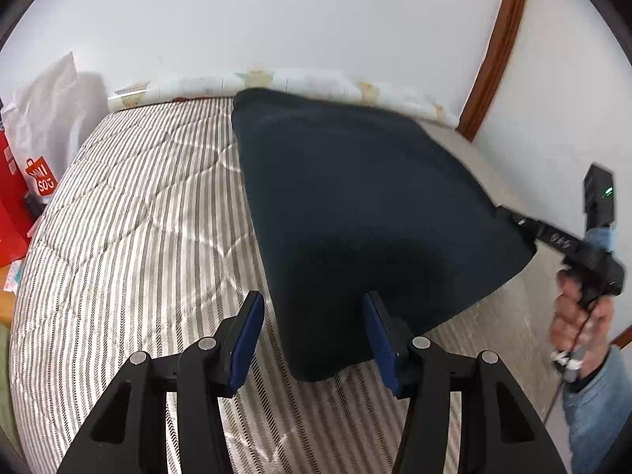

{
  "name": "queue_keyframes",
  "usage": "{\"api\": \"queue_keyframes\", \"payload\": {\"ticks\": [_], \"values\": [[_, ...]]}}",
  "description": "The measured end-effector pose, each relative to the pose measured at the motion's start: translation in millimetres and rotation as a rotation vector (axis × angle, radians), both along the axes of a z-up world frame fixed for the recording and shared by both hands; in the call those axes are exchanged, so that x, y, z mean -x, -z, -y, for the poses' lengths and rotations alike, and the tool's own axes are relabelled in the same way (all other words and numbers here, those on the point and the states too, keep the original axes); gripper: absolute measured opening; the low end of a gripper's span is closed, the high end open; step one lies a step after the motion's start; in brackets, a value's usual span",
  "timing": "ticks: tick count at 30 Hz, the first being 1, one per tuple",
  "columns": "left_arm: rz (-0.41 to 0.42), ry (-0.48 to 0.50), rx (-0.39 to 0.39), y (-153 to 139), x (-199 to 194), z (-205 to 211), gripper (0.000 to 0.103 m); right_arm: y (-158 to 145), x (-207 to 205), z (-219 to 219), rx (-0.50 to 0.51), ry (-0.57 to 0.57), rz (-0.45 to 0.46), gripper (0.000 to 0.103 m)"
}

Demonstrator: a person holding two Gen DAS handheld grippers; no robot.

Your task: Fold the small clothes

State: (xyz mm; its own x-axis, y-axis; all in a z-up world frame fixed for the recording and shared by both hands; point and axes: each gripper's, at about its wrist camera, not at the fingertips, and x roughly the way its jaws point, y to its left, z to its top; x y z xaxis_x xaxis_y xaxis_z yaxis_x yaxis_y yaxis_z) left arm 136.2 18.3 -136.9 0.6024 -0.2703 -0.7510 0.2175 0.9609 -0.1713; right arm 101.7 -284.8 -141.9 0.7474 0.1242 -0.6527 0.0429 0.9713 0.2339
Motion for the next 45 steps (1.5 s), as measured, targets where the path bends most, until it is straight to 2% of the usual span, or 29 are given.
{"api": "queue_keyframes", "payload": {"ticks": [5,7,9,11,15,19,25,29,31,32,33,34,36,37,39,42,45], "values": [[0.036,-0.011,0.045,-6.3,5.2,-6.7,0.051,-18.4,28.4,-14.3,0.045,-0.008,0.033,0.012],[0.016,-0.009,0.016,4.8,2.6,-3.9,0.055,-14.2,35.4,-20.8,0.095,-0.012,0.023,0.012],[0.002,0.003,0.022,11.4,4.4,-5.0,0.055,-0.6,37.2,-23.5,0.155,-0.002,-0.027,0.012],[0.006,0.016,0.036,6.4,6.7,-8.2,0.055,4.5,41.1,-21.4,0.181,0.004,-0.045,0.013],[0.046,0.012,0.022,-11.5,0.4,-11.8,0.054,-17.7,42.5,-16.5,0.183,-0.018,-0.043,0.015],[0.054,0.006,0.032,-24.0,-24.6,-13.3,0.053,-46.1,8.2,-27.2,0.223,-0.028,-0.016,0.033],[0.023,0.036,0.03,-27.0,-61.0,-11.0,0.054,-48.9,-69.6,-38.4,0.177,-0.067,-0.093,0.034],[0.004,0.083,0.001,-14.9,-72.7,-3.7,0.054,-28.7,-116.5,-34.7,0.096,-0.056,-0.219,0.036],[0.006,0.1,0.002,-9.0,-75.4,-1.9,0.055,-15.7,-130.1,-31.7,0.053,-0.058,-0.29,0.033],[0.002,0.105,0.001,-7.1,-77.2,-1.2,0.056,-10.1,-135.5,-31.6,0.036,-0.069,-0.317,0.019],[-0.007,0.106,-0.004,-4.7,-79.5,-1.2,0.058,-7.0,-137.8,-32.2,0.029,-0.095,-0.319,0.011],[-0.009,0.108,0.001,-4.4,-80.1,-1.6,0.058,-11.0,-136.0,-33.0,0.045,-0.126,-0.282,0.005],[-0.011,0.115,0.006,-5.5,-81.0,-1.8,0.058,-24.4,-127.1,-30.0,0.092,-0.126,-0.178,0.004],[-0.008,0.121,0.001,-6.6,-80.7,-1.1,0.058,-28.9,-124.8,-27.6,0.087,-0.144,-0.157,0.004],[-0.001,0.129,-0.01,-8.5,-79.9,0.1,0.058,-32.6,-123.8,-21.7,0.097,-0.127,-0.14,0.002],[0.008,0.126,-0.017,-10.5,-76.6,-0.7,0.057,-27.2,-127.3,-20.2,0.117,-0.118,-0.19,0.003],[0.013,0.12,-0.005,-12.2,-72.3,-3.2,0.056,-37.2,-112.3,-23.8,0.174,-0.106,-0.153,0.006]]}}
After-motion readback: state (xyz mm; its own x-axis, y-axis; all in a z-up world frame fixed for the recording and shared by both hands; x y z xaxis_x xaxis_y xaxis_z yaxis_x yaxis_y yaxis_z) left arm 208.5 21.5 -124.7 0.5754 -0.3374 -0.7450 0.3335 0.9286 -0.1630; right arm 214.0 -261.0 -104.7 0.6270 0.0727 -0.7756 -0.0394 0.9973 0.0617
